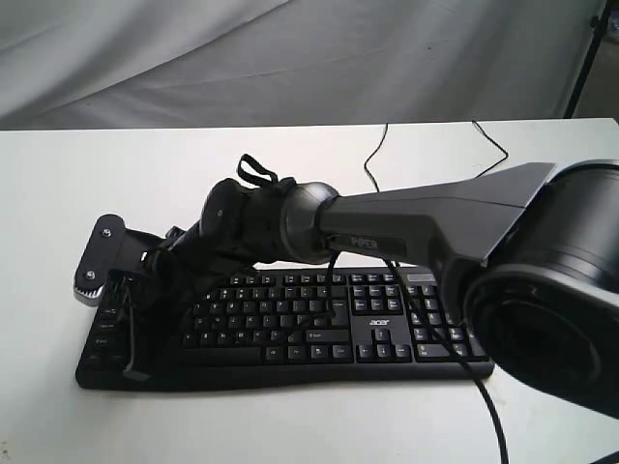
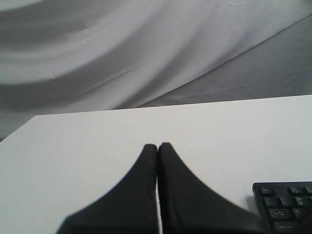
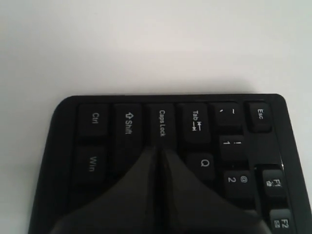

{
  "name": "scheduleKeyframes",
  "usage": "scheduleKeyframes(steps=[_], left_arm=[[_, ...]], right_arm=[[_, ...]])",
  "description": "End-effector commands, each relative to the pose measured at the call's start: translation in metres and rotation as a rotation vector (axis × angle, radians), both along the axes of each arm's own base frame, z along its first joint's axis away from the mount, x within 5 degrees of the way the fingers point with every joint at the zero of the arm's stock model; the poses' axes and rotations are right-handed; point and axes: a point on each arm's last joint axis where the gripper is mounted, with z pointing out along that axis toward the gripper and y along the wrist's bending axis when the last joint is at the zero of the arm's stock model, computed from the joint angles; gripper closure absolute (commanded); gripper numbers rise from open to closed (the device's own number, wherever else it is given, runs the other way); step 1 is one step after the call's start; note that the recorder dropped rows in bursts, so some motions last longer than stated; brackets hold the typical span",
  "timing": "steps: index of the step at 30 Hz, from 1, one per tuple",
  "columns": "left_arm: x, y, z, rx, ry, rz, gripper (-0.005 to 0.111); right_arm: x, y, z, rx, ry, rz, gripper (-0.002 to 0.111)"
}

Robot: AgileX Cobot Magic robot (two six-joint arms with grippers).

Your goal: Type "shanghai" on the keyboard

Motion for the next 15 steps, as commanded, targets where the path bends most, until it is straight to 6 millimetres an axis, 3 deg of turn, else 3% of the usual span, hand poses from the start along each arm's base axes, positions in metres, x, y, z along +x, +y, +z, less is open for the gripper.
scheduleKeyframes(steps=[1,15], left_arm=[[0.0,0.0,-0.002,-0.004,0.005,-0.004,0.106],[0.0,0.0,-0.002,-0.004,0.005,-0.004,0.106]], right_arm=[[-0.001,0.0,0.021,0.011,-0.031,0.022,0.108],[-0.002,-0.004,0.033,0.004,-0.031,0.035,0.108]])
